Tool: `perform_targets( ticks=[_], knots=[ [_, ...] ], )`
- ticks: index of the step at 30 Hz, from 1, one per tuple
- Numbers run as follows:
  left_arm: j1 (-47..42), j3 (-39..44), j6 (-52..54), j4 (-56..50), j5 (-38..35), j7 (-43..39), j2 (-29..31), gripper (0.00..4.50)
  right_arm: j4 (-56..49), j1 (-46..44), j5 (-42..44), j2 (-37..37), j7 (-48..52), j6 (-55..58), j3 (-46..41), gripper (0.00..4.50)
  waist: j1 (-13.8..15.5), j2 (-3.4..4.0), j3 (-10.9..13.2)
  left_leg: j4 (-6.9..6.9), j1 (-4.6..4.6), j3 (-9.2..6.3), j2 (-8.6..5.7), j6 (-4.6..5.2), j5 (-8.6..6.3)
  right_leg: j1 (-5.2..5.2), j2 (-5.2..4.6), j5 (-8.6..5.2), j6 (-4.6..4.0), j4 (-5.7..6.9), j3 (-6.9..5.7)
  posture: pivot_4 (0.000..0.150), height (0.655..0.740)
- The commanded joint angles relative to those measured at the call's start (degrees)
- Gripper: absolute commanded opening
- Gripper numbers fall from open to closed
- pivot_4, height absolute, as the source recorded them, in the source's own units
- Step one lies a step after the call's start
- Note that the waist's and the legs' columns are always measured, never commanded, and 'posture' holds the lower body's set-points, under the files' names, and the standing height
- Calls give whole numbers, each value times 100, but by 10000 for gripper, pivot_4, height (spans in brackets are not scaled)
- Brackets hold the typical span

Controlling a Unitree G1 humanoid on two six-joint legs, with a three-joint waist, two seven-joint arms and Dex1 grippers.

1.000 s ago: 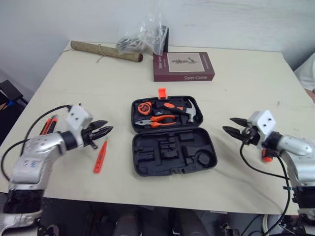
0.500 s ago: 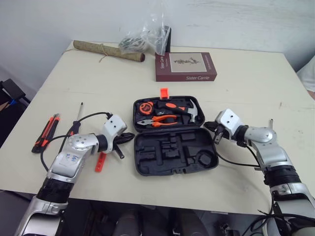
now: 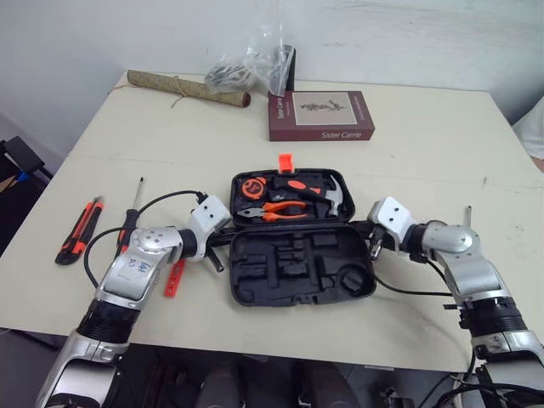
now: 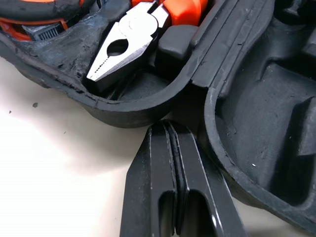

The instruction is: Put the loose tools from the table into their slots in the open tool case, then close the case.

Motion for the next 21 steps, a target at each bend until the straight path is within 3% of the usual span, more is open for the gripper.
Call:
perform_targets(
  ticks=[1, 12, 17, 21],
  knots=[
    [291, 33, 57, -78, -181, -268, 12, 0, -765, 243, 307, -154, 277, 302, -57, 282, -6, 0, 0, -1, 0, 0, 0, 0, 0, 0, 0, 0, 0, -2, 0, 1500, 7400],
    [423, 56, -344, -24, -191, -531, -13, 0, -1682, 907, 450, -301, 174, 969, -121, 282, 4, 0, 0, -3, 2, 0, 0, 0, 0, 1, 0, 0, 0, -29, 0, 1500, 7400],
    [326, 280, -378, 192, -71, -244, -51, 0, -1705, 1004, 353, -382, 17, 1033, -222, 282, 7, 0, 0, -2, 3, 0, -1, 0, 0, 5, -1, 0, 0, -34, 0, 1500, 7400],
    [745, 1046, -321, -430, -407, -461, 517, 0, -1725, 1132, 840, -764, 273, 1182, -895, 282, -13, 1, 1, -1, -1, 0, 0, 1, 0, 3, -1, 0, 0, -35, 0, 1500, 7400]
  ],
)
